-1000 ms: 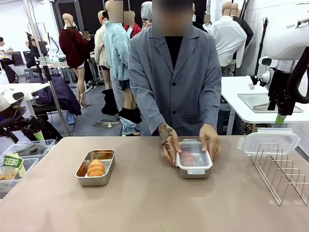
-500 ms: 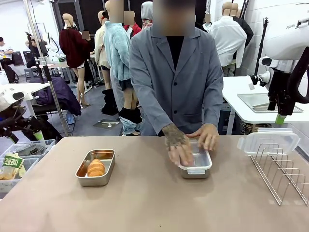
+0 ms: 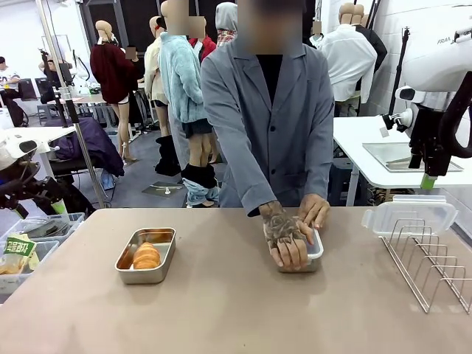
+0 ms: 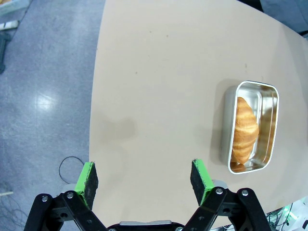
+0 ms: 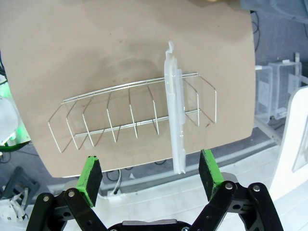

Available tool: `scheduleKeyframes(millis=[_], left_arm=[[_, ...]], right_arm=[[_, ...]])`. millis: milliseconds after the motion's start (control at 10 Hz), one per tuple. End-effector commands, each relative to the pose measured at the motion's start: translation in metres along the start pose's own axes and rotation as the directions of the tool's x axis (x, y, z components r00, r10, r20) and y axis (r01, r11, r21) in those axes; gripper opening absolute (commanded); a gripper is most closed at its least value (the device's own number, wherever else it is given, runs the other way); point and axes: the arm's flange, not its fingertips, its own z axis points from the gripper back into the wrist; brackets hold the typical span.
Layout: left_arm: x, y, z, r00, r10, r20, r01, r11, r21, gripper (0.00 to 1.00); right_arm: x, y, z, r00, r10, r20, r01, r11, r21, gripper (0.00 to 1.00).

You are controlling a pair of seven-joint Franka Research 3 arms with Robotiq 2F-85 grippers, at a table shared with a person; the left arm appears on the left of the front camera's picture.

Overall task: Place the bread in airtight containers.
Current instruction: Pick up one Airtight Container lid and hand it to the human.

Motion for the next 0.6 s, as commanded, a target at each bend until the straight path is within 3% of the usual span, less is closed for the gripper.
scheduleKeyframes(millis=[0,500], left_arm=[[-0.0002,-0.0002,0.001,1.0,0.019,0.002,-0.019,1.0,0.0,1.0],[-0.0002,-0.0002,0.001,1.0,0.019,0.002,-0.019,1.0,0.0,1.0]], right_arm=[[0.0004,0.0008,0.001,1.0,-0.006,-0.006,0.006,1.0,-0.005,1.0],[0.0004,0.0008,0.001,1.0,-0.006,-0.006,0.006,1.0,-0.005,1.0]])
